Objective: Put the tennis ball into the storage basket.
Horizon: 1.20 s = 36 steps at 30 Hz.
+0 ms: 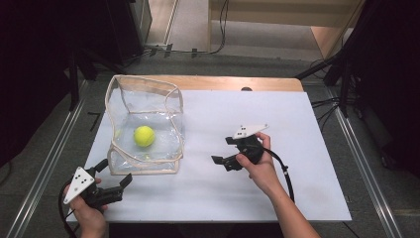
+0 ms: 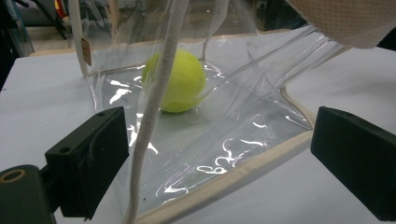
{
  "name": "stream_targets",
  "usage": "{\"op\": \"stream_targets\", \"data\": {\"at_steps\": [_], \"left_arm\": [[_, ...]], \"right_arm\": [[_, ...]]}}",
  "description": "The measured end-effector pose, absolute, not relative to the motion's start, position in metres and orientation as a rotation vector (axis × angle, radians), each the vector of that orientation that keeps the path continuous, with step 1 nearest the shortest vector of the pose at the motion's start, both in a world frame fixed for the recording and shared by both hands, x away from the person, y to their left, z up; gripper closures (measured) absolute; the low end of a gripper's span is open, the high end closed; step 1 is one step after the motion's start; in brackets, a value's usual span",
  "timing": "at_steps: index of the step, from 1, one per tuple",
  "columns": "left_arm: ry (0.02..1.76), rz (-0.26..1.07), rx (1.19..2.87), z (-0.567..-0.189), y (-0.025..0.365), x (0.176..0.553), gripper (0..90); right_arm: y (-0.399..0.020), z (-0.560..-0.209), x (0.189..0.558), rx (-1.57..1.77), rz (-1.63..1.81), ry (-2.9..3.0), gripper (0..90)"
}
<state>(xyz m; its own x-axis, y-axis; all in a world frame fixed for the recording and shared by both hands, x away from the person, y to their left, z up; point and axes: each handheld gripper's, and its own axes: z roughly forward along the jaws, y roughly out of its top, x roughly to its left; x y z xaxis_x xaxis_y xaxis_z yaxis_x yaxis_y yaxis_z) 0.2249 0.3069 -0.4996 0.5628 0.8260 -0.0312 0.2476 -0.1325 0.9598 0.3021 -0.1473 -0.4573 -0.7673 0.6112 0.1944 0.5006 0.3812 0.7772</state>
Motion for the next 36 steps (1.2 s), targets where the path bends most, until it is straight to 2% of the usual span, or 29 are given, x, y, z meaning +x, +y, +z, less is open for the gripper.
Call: {"op": "stream_targets", "data": {"at_steps": [24, 36], "left_arm": [[0.909, 0.653, 1.687, -0.500, 0.305, 0.225, 4.4], [0.908, 0.654, 1.691, -0.500, 0.304, 0.225, 4.4]], "right_arm": [[-0.195, -0.505, 0.285, 1.164, 1.434, 2.399, 10.9], [-0.215, -0.510, 0.280, 1.213, 1.459, 2.349, 10.9]]}}
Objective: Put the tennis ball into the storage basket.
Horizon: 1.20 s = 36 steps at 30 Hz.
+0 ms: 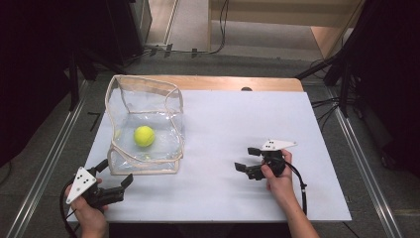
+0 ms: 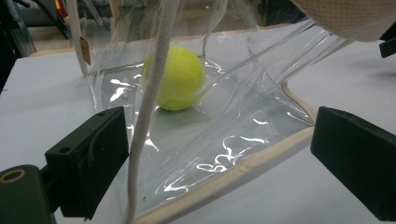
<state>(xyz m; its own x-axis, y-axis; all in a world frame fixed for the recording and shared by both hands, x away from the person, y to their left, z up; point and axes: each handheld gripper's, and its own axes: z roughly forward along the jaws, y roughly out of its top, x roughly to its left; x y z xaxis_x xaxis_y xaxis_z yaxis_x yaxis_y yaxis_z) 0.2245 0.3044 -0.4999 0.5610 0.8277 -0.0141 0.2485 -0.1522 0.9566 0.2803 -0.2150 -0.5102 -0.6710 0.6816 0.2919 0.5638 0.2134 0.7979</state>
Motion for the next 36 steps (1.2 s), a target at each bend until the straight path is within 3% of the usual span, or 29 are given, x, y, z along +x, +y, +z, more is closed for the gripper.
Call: {"op": "stream_targets", "data": {"at_steps": [36], "left_arm": [[0.911, 0.655, 1.698, -0.500, 0.304, 0.225, 4.4]], "right_arm": [[-0.245, -0.515, 0.272, 1.273, 1.443, 2.282, 10.9]]}}
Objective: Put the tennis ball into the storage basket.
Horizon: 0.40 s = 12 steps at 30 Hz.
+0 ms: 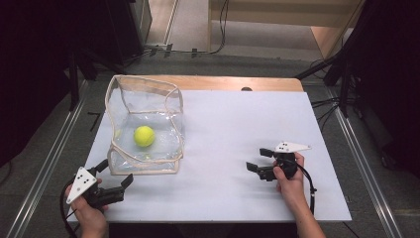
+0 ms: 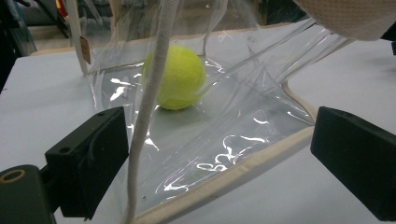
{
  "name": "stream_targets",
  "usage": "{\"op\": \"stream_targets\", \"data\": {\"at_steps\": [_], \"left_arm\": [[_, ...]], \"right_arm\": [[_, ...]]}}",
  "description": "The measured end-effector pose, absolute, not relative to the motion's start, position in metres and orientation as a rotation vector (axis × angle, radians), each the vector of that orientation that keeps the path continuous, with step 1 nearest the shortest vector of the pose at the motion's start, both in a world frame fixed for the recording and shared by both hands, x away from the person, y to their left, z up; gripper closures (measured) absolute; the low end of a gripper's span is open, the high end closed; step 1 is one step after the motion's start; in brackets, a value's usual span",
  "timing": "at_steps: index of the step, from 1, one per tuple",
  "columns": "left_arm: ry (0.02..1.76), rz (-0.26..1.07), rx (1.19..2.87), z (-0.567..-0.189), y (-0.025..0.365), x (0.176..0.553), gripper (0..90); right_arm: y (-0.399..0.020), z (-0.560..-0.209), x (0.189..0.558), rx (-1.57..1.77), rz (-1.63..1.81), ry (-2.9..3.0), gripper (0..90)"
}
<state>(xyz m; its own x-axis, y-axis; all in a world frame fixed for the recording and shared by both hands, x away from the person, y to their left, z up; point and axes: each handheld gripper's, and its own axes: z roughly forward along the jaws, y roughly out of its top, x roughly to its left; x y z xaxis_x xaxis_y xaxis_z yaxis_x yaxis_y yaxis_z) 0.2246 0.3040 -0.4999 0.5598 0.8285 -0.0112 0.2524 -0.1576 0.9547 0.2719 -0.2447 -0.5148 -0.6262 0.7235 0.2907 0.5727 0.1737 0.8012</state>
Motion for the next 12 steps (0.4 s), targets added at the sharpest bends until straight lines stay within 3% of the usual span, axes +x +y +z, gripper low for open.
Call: {"op": "stream_targets", "data": {"at_steps": [12], "left_arm": [[0.915, 0.653, 1.697, -0.4998, 0.3039, 0.2251, 4.4]], "right_arm": [[-0.2410, -0.5163, 0.2717, 1.265, 1.419, 2.295, 10.9]]}}
